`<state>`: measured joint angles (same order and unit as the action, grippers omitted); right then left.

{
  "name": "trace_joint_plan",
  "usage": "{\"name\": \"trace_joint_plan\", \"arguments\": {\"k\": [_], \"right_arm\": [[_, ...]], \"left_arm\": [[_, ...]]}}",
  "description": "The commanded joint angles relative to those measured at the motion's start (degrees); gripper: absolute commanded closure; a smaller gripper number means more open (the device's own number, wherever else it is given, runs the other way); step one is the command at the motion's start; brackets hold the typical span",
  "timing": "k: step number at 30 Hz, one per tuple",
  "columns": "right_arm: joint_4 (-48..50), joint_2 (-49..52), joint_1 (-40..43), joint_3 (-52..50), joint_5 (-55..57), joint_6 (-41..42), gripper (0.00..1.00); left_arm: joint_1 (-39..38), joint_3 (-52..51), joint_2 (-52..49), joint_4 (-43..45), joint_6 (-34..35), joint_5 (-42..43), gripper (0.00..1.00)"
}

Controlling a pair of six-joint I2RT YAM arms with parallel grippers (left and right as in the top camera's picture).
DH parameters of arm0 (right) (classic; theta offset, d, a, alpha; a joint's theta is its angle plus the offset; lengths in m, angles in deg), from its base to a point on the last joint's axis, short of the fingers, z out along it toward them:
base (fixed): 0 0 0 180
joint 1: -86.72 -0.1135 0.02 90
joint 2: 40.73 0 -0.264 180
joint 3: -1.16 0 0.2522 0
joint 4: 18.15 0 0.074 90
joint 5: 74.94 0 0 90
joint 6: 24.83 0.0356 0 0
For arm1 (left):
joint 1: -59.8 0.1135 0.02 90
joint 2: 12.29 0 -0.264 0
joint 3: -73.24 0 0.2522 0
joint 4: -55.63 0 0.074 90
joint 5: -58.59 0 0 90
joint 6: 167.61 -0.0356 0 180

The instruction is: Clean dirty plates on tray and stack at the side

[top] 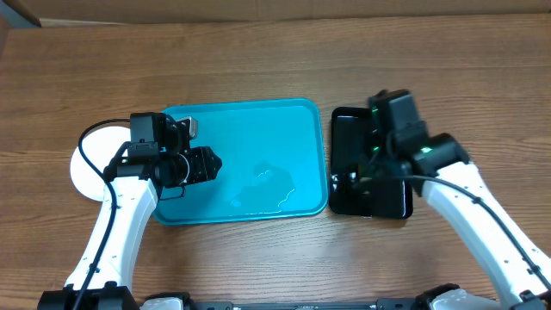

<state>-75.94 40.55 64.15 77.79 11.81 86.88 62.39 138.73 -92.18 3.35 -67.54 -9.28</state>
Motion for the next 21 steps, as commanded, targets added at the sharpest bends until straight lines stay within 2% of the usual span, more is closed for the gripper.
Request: {"name": "trace_joint_plan", "arguments": {"k": [1, 4, 9, 16, 21], "right_arm": [[0.07, 2.03, -6.36, -1.33, -2.67, -1.4, 0.96], [0.22, 5.31, -13.14, -2.51, 2.47, 0.15, 0.96], [0.87, 11.65, -19.91, -2.95, 8.39, 2.51, 0.96], [2.1, 19.23, -21.27, -2.95, 6.45, 4.0, 0.96], [1.68, 20.76, -21.31, -2.95, 1.77, 4.02, 0.96]], "left_arm": [[-0.37, -0.22, -0.5, 0.22, -0.61, -0.04, 0.46], [-0.37, -0.22, -0.5, 0.0, -0.61, -0.07, 0.38], [-0.37, -0.22, -0.5, -0.17, -0.63, -0.07, 0.39], [-0.37, -0.22, -0.5, -0.22, -0.63, -0.09, 0.39], [-0.37, -0.22, -0.5, -0.17, -0.63, -0.09, 0.39]]}}
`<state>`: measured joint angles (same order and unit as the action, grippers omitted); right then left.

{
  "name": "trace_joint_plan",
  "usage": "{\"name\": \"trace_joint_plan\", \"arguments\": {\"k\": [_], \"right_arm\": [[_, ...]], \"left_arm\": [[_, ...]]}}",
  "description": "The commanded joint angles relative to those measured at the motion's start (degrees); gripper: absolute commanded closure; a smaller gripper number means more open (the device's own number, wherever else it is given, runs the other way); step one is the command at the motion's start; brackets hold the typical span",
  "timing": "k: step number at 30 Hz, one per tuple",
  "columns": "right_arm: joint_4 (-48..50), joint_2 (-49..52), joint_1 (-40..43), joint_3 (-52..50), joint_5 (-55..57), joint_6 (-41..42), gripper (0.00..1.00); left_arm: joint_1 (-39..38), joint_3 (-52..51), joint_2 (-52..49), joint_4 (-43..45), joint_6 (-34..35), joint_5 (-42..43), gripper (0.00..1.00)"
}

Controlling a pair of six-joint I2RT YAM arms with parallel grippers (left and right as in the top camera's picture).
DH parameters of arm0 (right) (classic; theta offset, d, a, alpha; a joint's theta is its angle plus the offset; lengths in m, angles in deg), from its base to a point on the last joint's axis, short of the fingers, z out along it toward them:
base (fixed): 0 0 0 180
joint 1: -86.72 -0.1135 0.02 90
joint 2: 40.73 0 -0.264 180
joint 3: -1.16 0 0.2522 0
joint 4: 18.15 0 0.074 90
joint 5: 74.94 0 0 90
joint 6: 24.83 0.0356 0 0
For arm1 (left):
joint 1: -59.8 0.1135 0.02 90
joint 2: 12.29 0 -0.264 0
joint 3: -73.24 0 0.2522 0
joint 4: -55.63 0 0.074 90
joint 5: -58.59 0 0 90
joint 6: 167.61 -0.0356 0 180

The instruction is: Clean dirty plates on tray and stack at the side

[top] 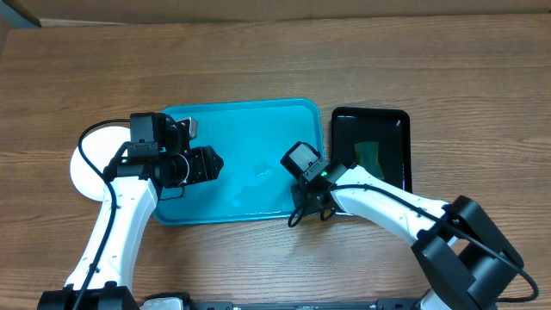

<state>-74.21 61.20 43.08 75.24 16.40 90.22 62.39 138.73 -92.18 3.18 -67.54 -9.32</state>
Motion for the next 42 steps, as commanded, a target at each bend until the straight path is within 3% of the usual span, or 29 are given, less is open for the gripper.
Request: {"name": "trace_joint_plan", "arguments": {"k": [1, 15, 20, 31, 36, 38, 42], "right_arm": [[-0.26, 0.11, -0.46, -0.39, -3.96, 0.68, 0.96], [-5.64, 0.11, -6.75, -0.39, -4.39, 6.49, 0.96], [-7.04, 0.09, -6.23, 1.25, 0.28, 6.4, 0.96], [-23.17, -1.95, 8.11, 25.51, -1.09, -0.04, 0.73], [-23.15, -1.84, 14.82, 25.24, -3.63, -0.02, 0.62], [-22.18, -1.66, 16.2, 24.24, -3.61, -0.02, 0.58], [-17.18, -1.2, 17.53, 21.7, -3.61, -0.04, 0.55]], "left_arm": [[-0.37, -0.22, -0.5, 0.0, -0.63, -0.04, 0.39], [-0.37, -0.22, -0.5, 0.2, -0.63, -0.07, 0.4], [-0.37, -0.22, -0.5, 0.39, -0.63, -0.07, 0.4], [-0.37, -0.22, -0.5, 0.68, -0.63, -0.48, 0.42], [-0.37, -0.22, -0.61, 0.74, 0.85, -7.56, 0.5], [-0.37, -0.22, -0.98, 1.22, 2.43, -10.99, 0.59], [-0.37, -0.22, -3.1, 3.52, 2.34, -12.81, 0.62]]}}
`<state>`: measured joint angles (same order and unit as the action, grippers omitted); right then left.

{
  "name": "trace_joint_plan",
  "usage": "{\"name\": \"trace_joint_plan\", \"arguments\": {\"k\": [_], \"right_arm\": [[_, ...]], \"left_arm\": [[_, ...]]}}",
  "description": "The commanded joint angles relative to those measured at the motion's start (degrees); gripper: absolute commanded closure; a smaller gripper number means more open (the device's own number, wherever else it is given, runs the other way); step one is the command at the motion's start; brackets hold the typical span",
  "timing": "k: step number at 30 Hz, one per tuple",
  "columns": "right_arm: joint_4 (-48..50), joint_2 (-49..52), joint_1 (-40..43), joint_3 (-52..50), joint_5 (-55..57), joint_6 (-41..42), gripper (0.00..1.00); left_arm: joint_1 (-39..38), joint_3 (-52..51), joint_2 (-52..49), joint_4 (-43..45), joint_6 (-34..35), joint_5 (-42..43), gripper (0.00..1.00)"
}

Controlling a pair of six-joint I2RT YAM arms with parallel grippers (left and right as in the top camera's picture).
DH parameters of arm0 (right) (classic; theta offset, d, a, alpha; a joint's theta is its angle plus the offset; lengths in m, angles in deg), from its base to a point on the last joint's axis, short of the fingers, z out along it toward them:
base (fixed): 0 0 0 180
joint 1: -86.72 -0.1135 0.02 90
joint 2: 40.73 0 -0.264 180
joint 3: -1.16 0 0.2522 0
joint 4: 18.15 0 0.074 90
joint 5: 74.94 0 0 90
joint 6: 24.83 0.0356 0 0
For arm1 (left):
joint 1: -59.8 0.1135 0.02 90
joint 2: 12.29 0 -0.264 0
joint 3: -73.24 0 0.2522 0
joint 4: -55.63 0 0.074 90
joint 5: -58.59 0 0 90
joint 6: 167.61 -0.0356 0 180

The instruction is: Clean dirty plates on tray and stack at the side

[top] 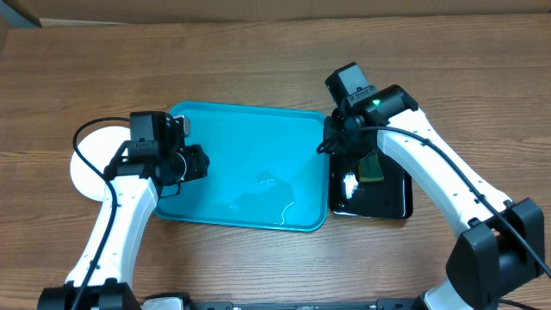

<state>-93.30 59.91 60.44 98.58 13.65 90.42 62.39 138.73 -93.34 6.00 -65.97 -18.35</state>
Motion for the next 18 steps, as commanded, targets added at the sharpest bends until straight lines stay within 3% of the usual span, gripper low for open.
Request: {"name": "trace_joint_plan", "arguments": {"k": [1, 6, 15, 18], "right_arm": [[3.58, 0.15, 0.17, -2.27, -0.83, -0.24, 0.55], [11.41, 1.49, 0.0, -4.96, -0.7, -1.31, 0.56], [22.38, 2.69, 0.0, -11.5, 2.6, -0.85, 0.59], [22.53, 2.69, -0.13, -12.63, 1.88, -0.85, 0.6]], "left_arm": [[-0.37, -0.22, -2.69, 1.18, 0.76, -4.28, 0.62], [-0.37, -0.22, -7.08, 4.52, 0.76, -8.61, 0.56], [-0.37, -0.17, -7.54, 8.28, 0.13, -11.82, 0.57], [-0.35, -0.17, -7.54, 8.81, 0.13, -17.81, 0.66]]}}
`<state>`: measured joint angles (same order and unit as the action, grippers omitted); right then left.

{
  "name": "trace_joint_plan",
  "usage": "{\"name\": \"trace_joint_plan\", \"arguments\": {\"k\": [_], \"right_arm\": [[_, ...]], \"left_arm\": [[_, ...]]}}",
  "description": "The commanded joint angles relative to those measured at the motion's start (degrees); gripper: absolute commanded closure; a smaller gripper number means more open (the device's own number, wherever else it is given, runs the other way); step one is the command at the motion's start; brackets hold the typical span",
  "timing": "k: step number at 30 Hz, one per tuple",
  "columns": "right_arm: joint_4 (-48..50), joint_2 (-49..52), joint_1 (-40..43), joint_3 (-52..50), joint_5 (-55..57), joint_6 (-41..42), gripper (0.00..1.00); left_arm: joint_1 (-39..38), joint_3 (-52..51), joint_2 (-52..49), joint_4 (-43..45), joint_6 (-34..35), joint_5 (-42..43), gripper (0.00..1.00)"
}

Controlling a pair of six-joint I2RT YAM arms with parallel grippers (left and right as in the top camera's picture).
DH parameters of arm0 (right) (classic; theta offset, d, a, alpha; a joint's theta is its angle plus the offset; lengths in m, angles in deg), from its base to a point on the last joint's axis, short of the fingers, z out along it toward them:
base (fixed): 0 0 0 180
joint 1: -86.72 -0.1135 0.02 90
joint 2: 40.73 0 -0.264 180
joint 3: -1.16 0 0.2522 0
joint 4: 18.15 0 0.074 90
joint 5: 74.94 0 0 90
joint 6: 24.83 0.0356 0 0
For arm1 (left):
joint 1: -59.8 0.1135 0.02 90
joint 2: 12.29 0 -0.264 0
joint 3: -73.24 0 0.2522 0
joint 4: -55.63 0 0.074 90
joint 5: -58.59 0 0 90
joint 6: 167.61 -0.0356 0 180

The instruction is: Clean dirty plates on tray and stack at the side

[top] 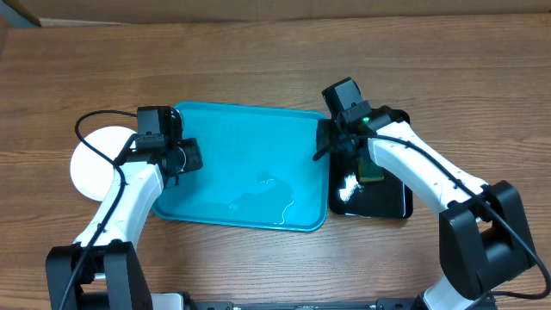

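The teal tray [250, 146] lies slightly skewed in the middle of the table, with a puddle of water [263, 200] near its front. No plate is on it. A white plate [89, 165] rests on the table left of the tray, partly under my left arm. My left gripper [188, 158] is at the tray's left rim. My right gripper [322, 148] is at the tray's right rim, fingers pointing down. How far either gripper's fingers are apart is not visible from above.
A black tray [379, 202] lies right of the teal tray, holding a green sponge [373, 168] that is partly under my right arm. Bare wooden table surrounds both trays.
My left gripper has moved left and slightly back, from just inside the tray to its left rim. My right gripper has stayed at the tray's right rim. The tray has barely moved.
First my right gripper was over the black tray and my left over the teal tray's left part. Then the right was at the tray's front right corner. Later it was at the right rim with the tray skewed clockwise, where it remains.
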<state>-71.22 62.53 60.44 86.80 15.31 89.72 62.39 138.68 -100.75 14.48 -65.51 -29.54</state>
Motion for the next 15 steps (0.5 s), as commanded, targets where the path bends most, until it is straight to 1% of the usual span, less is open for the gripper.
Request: {"name": "trace_joint_plan", "arguments": {"k": [1, 3, 5, 7, 8, 9, 12, 15], "right_arm": [[0.42, 0.07, -0.15, -1.11, -0.76, -0.17, 0.59], [-0.09, 0.07, -0.24, -1.4, -1.97, -0.17, 0.6], [-1.05, 0.07, -0.35, -1.42, -2.08, -0.17, 0.59], [-1.64, 0.07, -0.39, -1.42, -2.08, -0.17, 0.59], [-1.97, 0.07, -0.39, -1.42, -2.08, -0.17, 0.59], [-2.32, 0.07, -0.39, -1.42, -2.1, -0.17, 0.59], [-3.32, 0.07, -0.39, -1.42, -2.08, -0.2, 0.6], [-3.26, 0.07, -0.37, -1.42, -2.08, -0.2, 0.6]], "left_arm": [[-0.31, -0.13, -0.15, 0.39, -0.28, -8.48, 0.69], [-0.02, -0.13, -0.15, 0.59, 0.04, -11.65, 0.71], [0.52, -0.13, -0.15, 1.05, 0.11, -12.66, 0.76], [1.42, -0.13, -0.33, 1.81, -0.37, -12.22, 0.75], [1.86, -0.13, -0.5, 2.23, -0.68, -11.37, 0.7], [2.4, -0.13, -0.81, 2.93, -2.27, -9.6, 0.6], [3.8, -0.13, -2.27, 4.37, -5.11, -4.55, 0.55], [5.44, 0.04, -3.87, 5.55, -5.75, -3.52, 0.52]]}}
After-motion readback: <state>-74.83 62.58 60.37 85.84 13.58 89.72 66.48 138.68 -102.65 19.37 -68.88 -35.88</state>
